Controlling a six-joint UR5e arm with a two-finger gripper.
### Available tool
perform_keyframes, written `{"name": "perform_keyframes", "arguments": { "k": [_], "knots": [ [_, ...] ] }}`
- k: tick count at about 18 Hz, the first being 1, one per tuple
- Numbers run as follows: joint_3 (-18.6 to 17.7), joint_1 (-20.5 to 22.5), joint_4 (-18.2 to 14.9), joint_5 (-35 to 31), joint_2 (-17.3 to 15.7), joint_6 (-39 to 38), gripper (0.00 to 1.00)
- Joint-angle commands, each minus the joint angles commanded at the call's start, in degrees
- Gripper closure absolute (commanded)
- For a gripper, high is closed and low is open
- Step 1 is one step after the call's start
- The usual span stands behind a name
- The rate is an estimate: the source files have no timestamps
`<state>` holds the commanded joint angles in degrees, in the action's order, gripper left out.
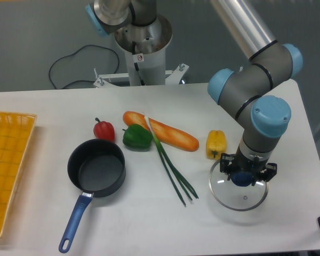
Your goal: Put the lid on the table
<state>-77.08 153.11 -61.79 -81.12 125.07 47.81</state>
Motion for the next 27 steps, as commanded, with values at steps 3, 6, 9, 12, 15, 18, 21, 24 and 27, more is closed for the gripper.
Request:
{"name": "perform_keyframes", "arguments": {
  "k": [3,6,9,12,15,18,21,24,27],
  "knots": [
    [0.0,0.0,0.35,0.0,0.35,0.18,0.45],
    [-0.09,-0.17,0.97,0.0,0.88,0.18,0.45],
    [-0.18,-0.26,0.97,0.0,1.14,0.18,0.44],
    [-0.26,-0.61,1.5,0.0,1.67,0.09,0.44],
    [-0.7,-0.62,1.5,0.0,1.76,0.35,0.44],
    [-1.32,-0.62,1.5,-0.09,1.76,0.7,0.44],
    [-1.67,-0.7,1.67,-0.26,1.94,0.7,0.44],
    [-2.11,-0.79,1.85,-0.44,1.94,0.88,0.44],
    [-2.46,-0.79,1.85,-0.62,2.02,2.28,0.44]
  ]
}}
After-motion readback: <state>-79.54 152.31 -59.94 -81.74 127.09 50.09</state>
